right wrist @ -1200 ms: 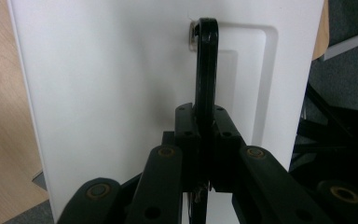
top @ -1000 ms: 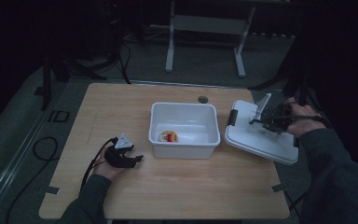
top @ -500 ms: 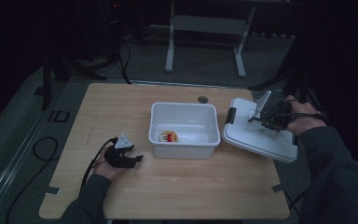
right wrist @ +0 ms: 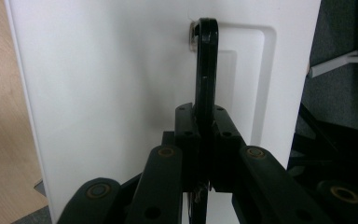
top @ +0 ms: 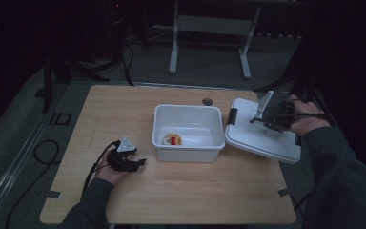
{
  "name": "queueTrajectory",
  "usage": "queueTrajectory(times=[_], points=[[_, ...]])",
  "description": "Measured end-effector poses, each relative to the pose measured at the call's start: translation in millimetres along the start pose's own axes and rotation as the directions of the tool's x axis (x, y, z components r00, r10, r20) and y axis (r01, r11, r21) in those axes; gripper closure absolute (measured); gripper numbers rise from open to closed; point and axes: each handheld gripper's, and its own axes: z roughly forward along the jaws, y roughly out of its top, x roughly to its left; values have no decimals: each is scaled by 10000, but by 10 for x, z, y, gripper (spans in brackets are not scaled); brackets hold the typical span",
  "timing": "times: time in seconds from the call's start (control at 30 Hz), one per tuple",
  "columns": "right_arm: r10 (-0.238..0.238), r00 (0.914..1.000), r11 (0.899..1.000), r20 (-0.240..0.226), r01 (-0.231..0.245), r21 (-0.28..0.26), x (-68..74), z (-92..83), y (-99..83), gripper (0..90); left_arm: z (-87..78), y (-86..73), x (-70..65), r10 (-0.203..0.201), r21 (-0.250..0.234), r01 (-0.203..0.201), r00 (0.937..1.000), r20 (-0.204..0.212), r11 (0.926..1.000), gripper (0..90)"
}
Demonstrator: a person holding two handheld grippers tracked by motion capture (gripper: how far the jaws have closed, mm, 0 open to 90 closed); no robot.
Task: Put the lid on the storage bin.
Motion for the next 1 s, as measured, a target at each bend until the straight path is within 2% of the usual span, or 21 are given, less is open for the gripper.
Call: queueTrajectory(times=[0.6,1.0], points=[[-246,9997,9993,18,247,-268,16,-12,183,842,0,-2,-1,-11,-20,11,10000,-3,10000,373],[-580,9983,9972,6,579,-479,31,-25,396,842,1,-5,-1,-5,-43,5,10000,6,10000,373]])
